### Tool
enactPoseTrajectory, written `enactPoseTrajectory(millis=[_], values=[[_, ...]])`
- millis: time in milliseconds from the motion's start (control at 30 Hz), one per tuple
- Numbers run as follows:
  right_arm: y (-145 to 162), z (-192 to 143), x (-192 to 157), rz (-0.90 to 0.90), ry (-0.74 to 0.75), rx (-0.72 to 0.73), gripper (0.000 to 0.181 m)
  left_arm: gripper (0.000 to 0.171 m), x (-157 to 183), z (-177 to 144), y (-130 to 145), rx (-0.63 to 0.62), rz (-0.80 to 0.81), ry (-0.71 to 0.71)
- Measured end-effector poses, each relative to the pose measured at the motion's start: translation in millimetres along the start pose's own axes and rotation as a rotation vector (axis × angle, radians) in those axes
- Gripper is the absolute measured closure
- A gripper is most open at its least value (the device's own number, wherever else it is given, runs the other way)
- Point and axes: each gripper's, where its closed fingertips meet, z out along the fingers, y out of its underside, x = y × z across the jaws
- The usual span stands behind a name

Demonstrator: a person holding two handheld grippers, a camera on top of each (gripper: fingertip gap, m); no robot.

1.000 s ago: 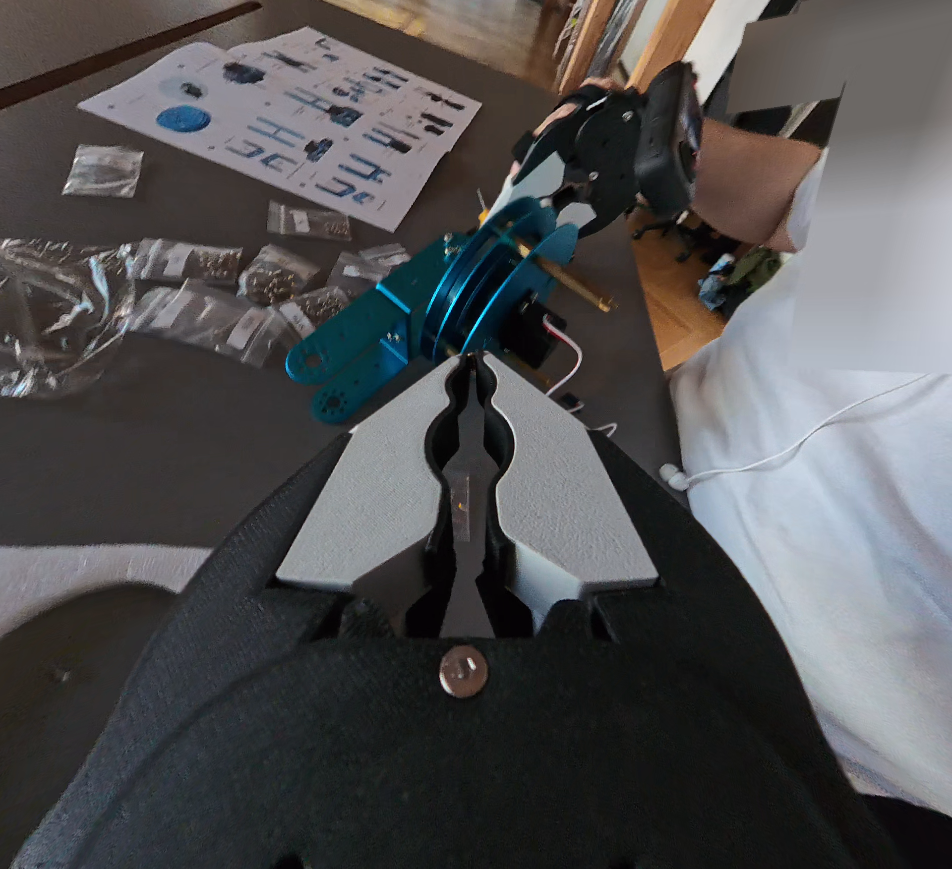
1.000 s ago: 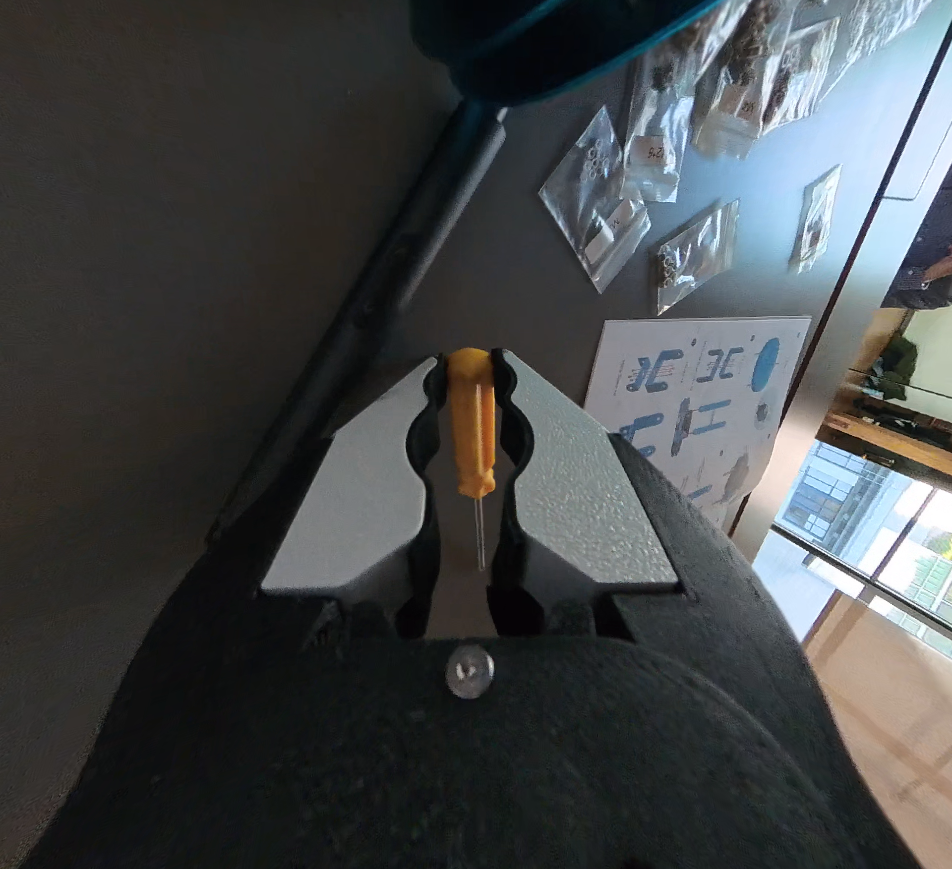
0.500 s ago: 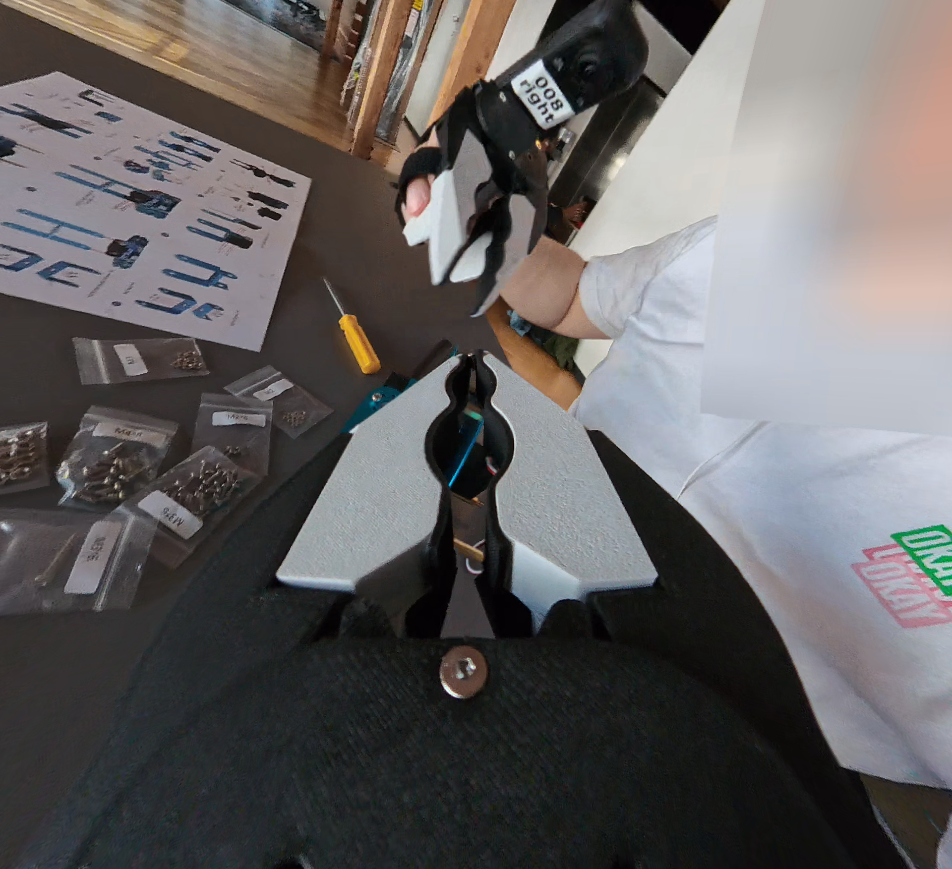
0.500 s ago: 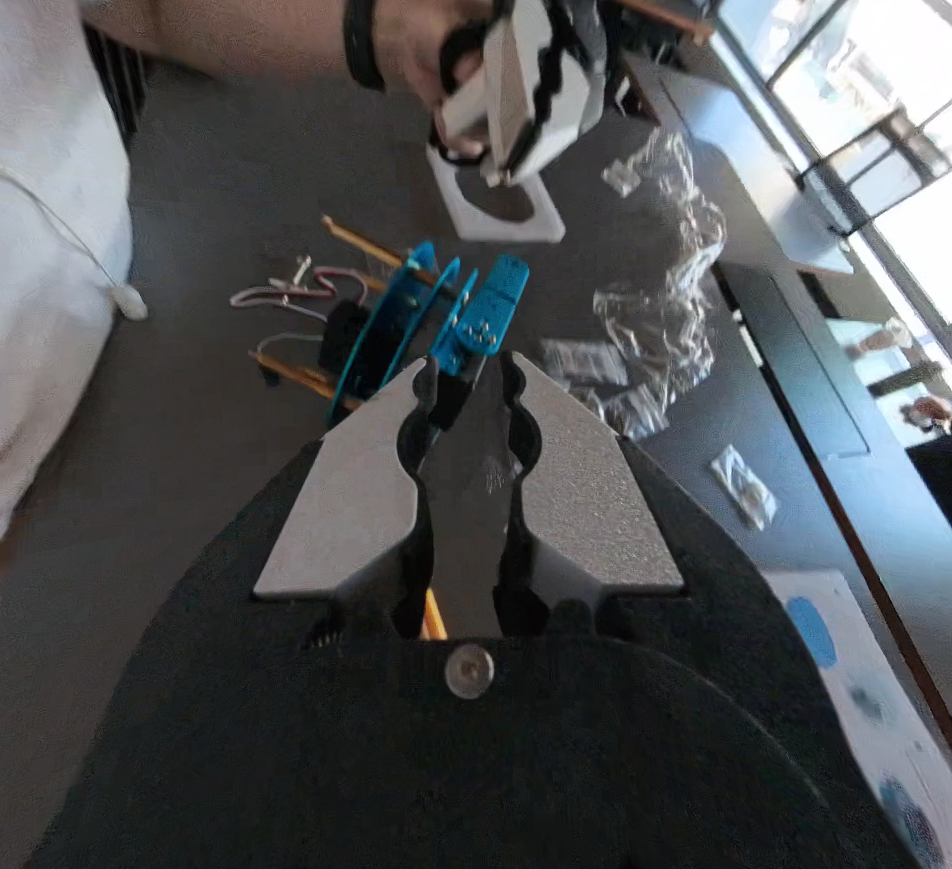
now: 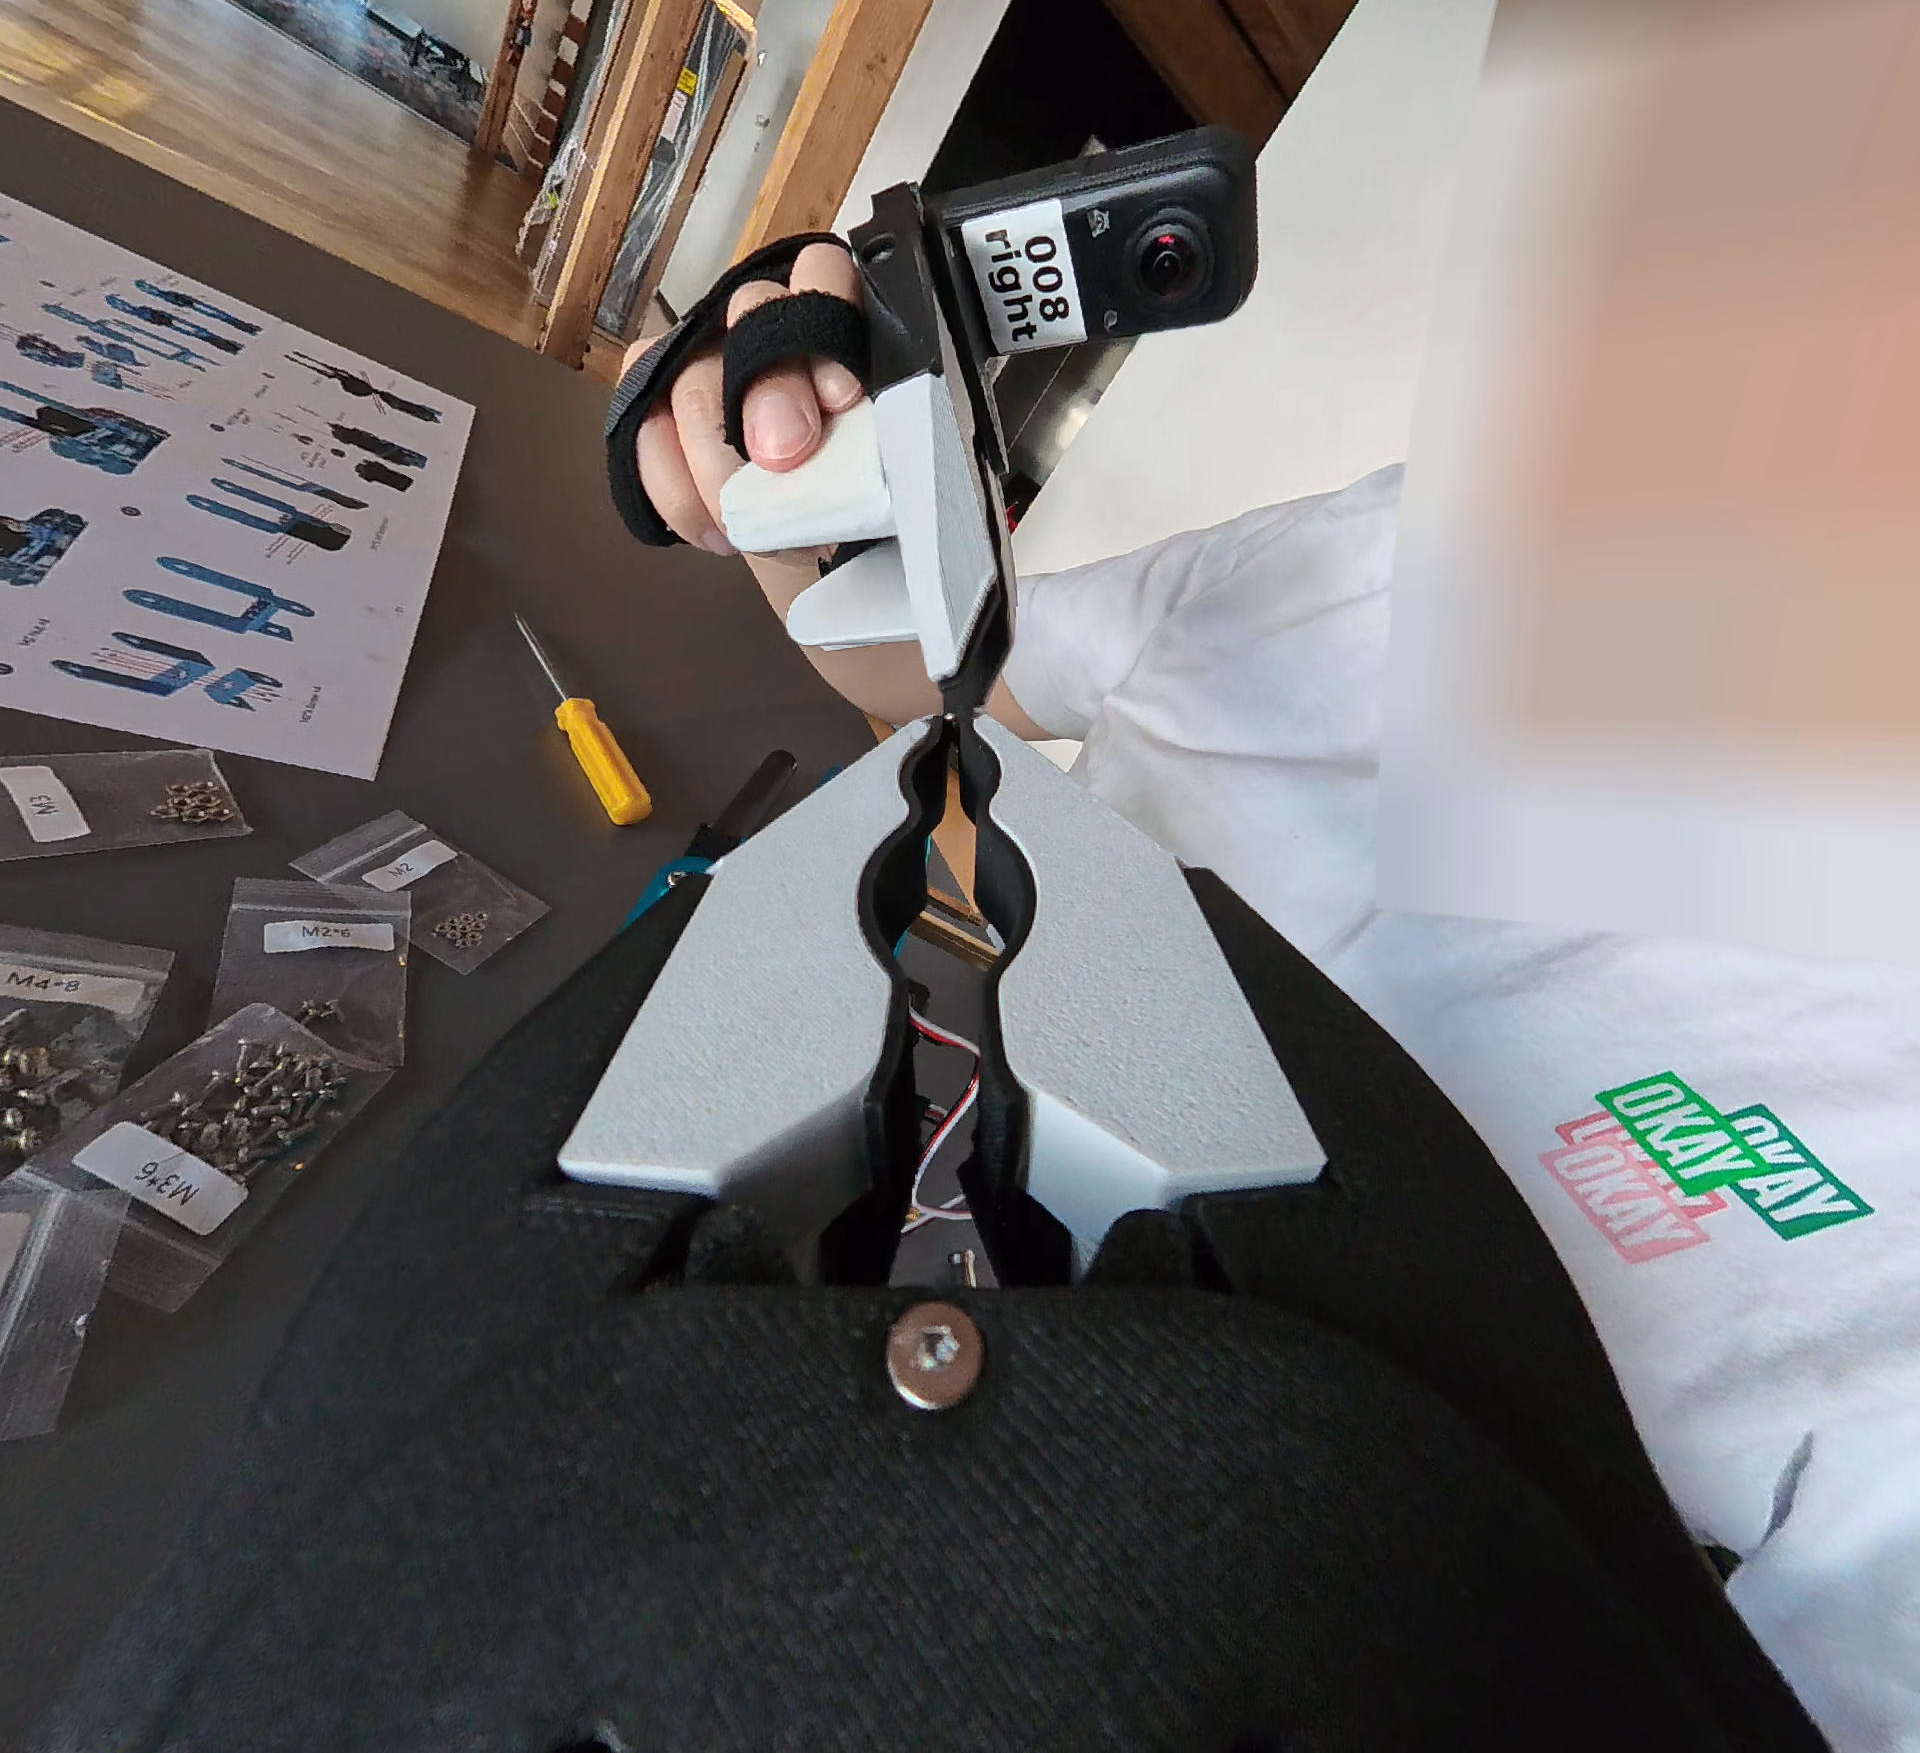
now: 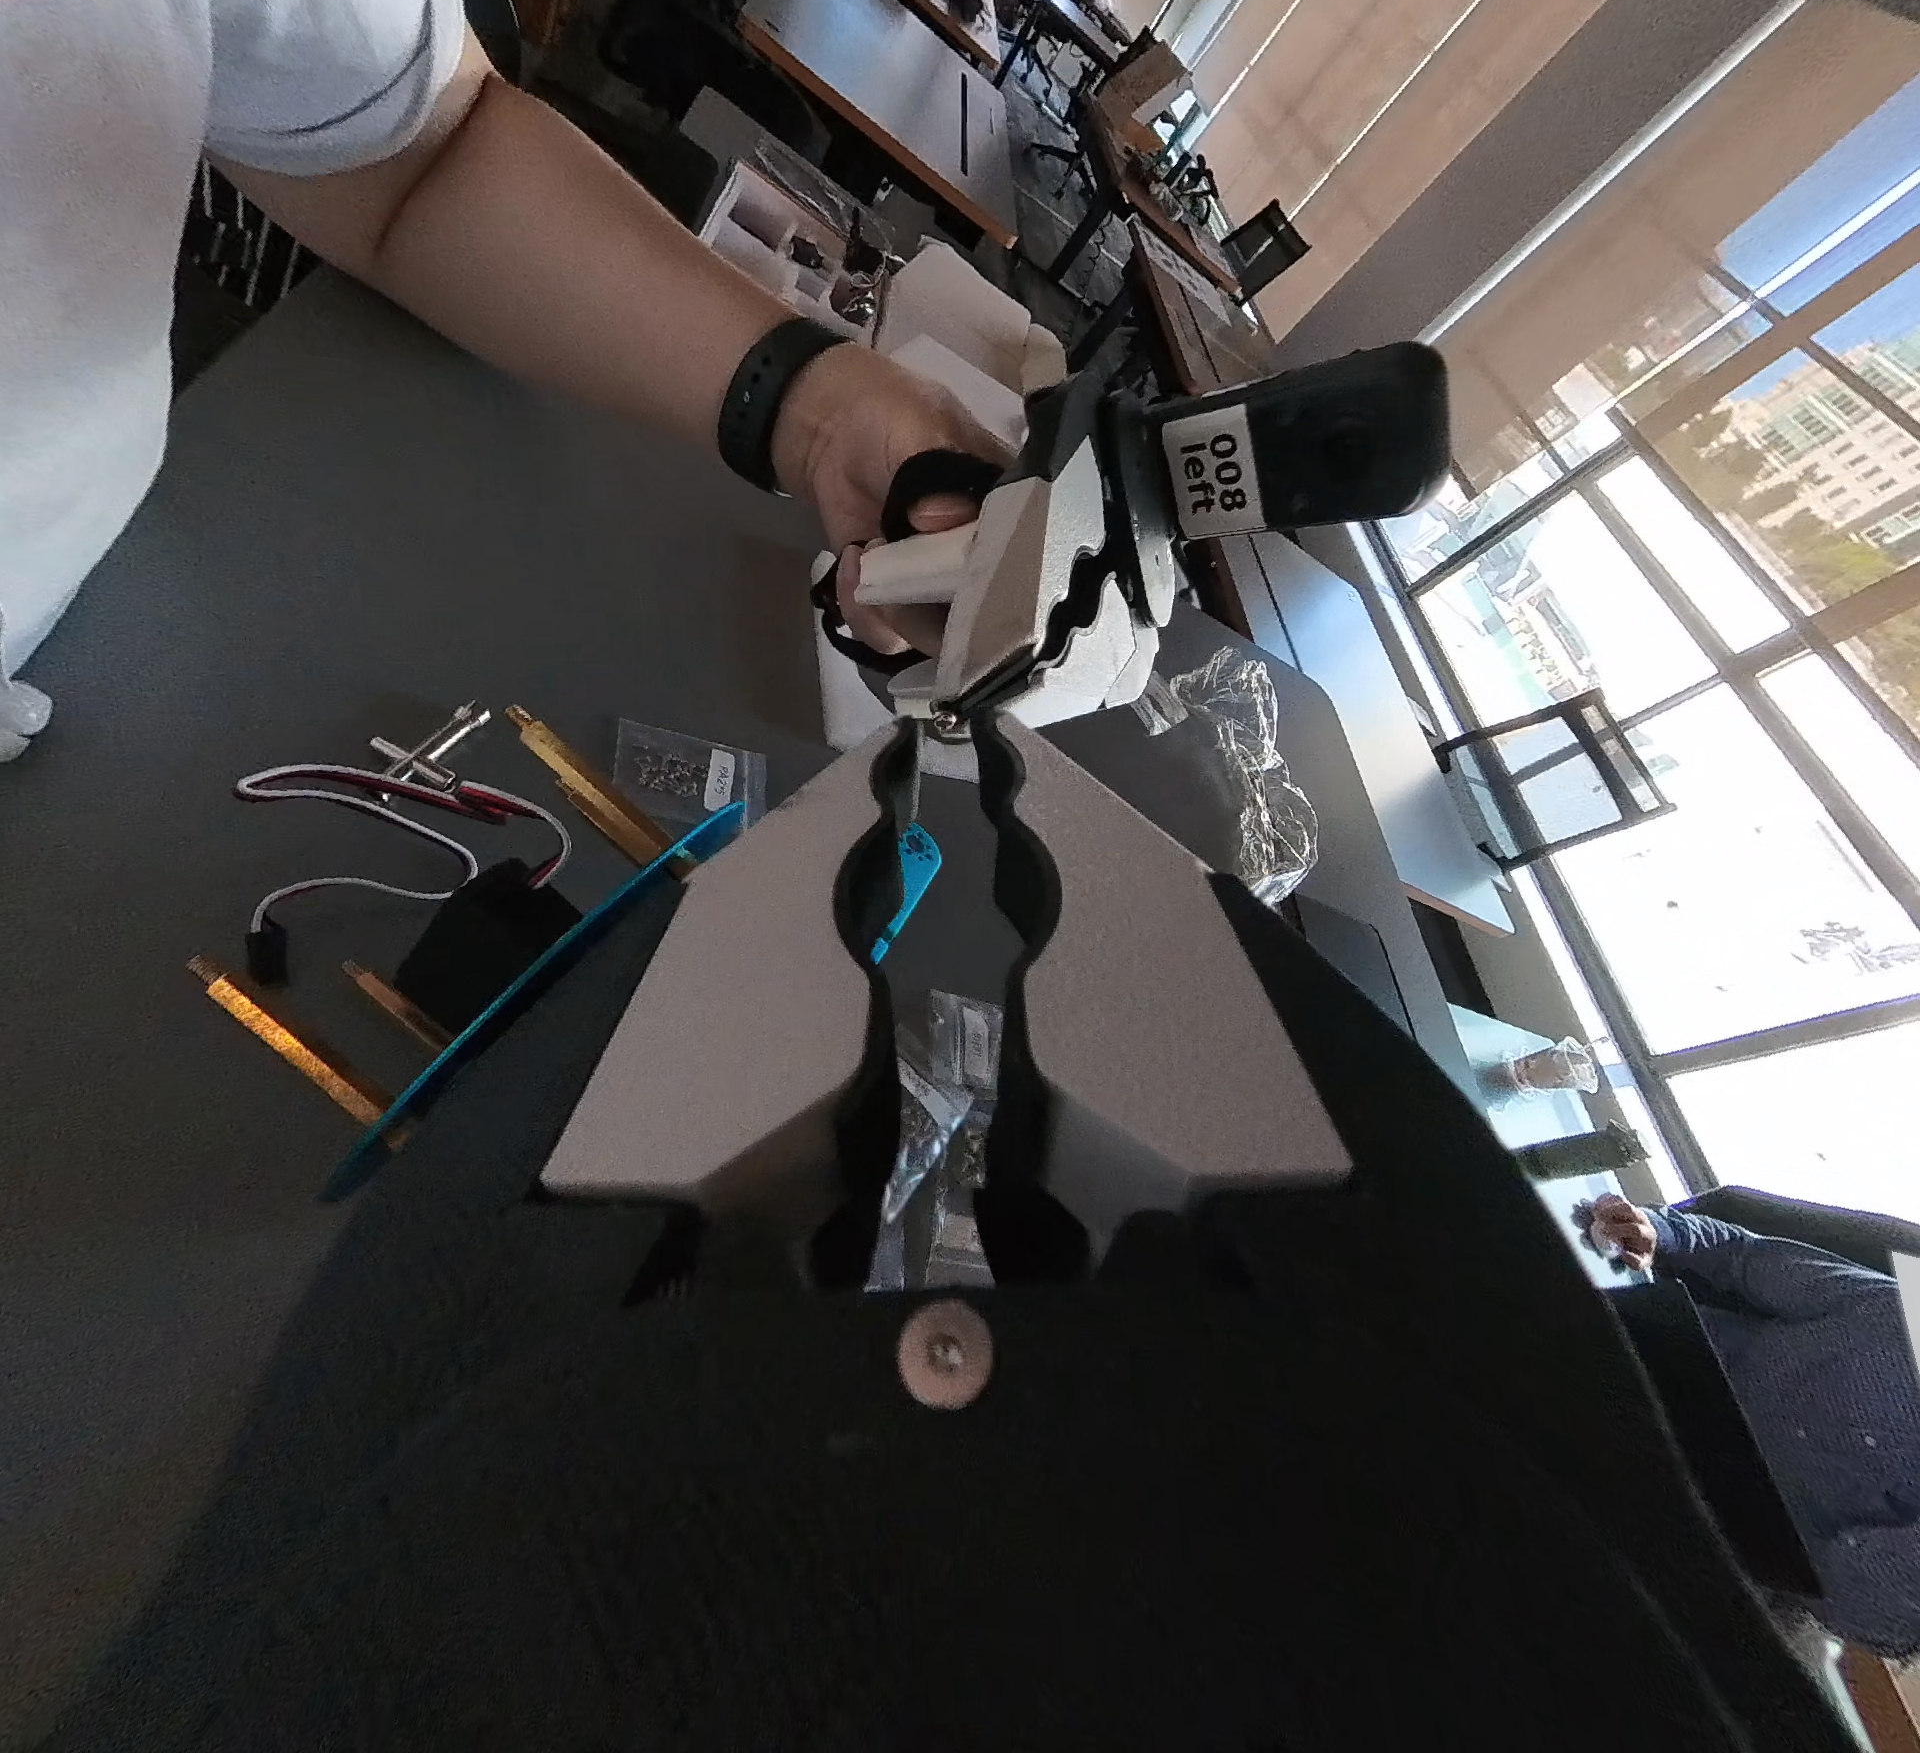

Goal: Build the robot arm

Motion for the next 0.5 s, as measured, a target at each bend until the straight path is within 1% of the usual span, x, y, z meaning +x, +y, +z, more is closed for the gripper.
enactPoseTrajectory(millis=[167,200,367,500], values=[[1.7,3.1,-0.5,-0.019,-0.004,-0.017,0.171,0.171,0.7,1.6,-0.7,0.006,-0.014,0.019],[1.0,2.8,-0.2,-0.022,-0.001,-0.012,0.175,0.171,0.9,2.0,-0.4,0.007,-0.016,0.023],[-0.9,1.1,-0.8,0.001,-0.01,0.003,0.176,0.171,2.7,3.2,-1.4,0.025,-0.033,0.052],[-0.8,-0.5,1.9,0.011,0.012,0.004,0.178,0.171,1.5,2.6,-4.5,0.056,-0.059,0.07]])
